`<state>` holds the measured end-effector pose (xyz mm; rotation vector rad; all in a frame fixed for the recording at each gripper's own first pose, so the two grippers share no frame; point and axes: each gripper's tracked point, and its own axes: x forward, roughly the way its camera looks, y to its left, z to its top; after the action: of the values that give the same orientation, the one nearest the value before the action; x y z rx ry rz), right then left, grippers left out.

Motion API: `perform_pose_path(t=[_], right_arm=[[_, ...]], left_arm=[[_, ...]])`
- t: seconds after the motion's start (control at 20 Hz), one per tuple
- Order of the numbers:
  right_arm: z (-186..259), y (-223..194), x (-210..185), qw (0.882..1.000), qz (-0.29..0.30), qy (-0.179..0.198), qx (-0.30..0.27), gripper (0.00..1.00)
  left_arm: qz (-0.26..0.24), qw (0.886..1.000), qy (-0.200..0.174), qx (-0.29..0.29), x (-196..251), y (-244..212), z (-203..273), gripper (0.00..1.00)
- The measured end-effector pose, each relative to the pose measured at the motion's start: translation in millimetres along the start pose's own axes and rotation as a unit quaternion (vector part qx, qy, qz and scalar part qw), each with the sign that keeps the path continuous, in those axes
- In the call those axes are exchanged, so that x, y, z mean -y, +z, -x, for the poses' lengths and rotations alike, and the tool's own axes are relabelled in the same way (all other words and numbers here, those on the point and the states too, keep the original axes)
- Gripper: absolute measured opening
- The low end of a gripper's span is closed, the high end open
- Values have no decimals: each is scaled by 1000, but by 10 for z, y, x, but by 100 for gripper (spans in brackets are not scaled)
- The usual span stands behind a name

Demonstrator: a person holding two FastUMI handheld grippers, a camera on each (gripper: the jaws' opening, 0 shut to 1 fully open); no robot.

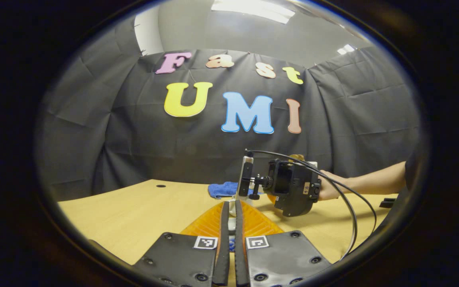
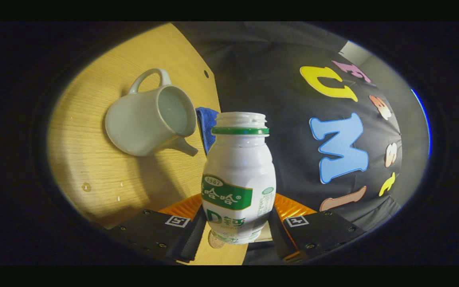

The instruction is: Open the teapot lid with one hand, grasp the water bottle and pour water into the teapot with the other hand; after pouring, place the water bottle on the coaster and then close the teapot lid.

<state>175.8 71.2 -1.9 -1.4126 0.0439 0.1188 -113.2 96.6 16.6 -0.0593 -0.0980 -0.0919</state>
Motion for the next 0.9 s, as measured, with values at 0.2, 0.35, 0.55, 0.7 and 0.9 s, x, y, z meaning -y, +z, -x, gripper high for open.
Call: perform_pose_path(t=[0.2,0.35,0.55,0.7,0.9], right_arm=[[-25,-8,27,1000,24,-5,-1,72],[-24,-19,19,999,40,-3,-4,72],[-32,-11,55,997,73,-11,-2,72],[-31,-7,84,995,98,-12,-1,72],[-53,-5,72,994,112,-10,1,72]], left_arm=[[-3,1000,-1,-1,1,2,0,12],[-4,1000,0,0,2,9,7,12],[-6,1000,0,-5,6,-14,-11,16],[-5,1000,2,-6,1,-2,-17,16],[-3,1000,0,-10,18,-12,-7,16]])
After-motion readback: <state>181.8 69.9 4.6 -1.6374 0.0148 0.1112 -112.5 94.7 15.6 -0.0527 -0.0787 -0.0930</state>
